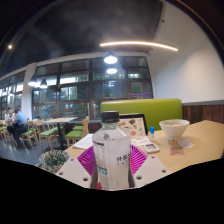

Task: Pour water

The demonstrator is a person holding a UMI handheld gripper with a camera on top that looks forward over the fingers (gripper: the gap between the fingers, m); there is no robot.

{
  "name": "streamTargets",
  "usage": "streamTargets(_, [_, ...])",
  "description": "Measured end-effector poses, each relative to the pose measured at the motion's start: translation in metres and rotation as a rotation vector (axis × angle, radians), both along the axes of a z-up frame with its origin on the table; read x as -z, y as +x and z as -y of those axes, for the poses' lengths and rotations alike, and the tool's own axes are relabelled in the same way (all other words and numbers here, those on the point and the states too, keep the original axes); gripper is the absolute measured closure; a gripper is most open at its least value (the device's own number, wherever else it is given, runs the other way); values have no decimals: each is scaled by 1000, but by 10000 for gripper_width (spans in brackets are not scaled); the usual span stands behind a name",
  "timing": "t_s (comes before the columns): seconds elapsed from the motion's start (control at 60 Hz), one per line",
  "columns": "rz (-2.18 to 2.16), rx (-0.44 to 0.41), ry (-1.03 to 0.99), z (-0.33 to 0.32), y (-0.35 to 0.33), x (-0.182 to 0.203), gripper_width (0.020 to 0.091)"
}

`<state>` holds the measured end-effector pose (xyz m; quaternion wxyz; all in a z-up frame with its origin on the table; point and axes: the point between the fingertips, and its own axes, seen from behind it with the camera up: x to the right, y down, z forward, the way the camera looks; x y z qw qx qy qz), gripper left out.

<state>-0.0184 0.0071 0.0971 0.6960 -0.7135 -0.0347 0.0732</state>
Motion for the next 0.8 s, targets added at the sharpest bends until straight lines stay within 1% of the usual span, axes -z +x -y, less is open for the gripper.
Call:
streamTargets(0.033, [-3,1,-4,4,-1,-2,651])
streamTargets(0.067, [-9,4,-4,13,-2,-6,595])
streamTargets(0.083, [-12,1,0,0,1,-3,564])
streamTargets(0.1, [-11,1,1,2,0,-3,536])
streamTargets(0.117, [-9,1,2,3,0,-3,523])
streamTargets(0.167, [7,2,-44,12,-1,1,388])
streamTargets(0.183, [9,-2,-67,5,3,9,337])
streamTargets(0.217, [5,-5,-100,12,2,14,246])
streamTargets(0.25, [-10,-4,-101,17,2,12,243])
streamTargets(0.283, [-20,-6,-91,29,0,4,277])
streamTargets(0.3, [-20,-6,-88,27,5,5,280])
streamTargets(0.4, [-11,11,-91,57,7,-5,275])
streamTargets(0.55, [0,-14,-93,109,7,-14,277])
streamTargets(0.7, [6,-51,-63,157,-4,-34,275])
streamTargets(0.8, [25,-48,-63,185,-4,-42,272])
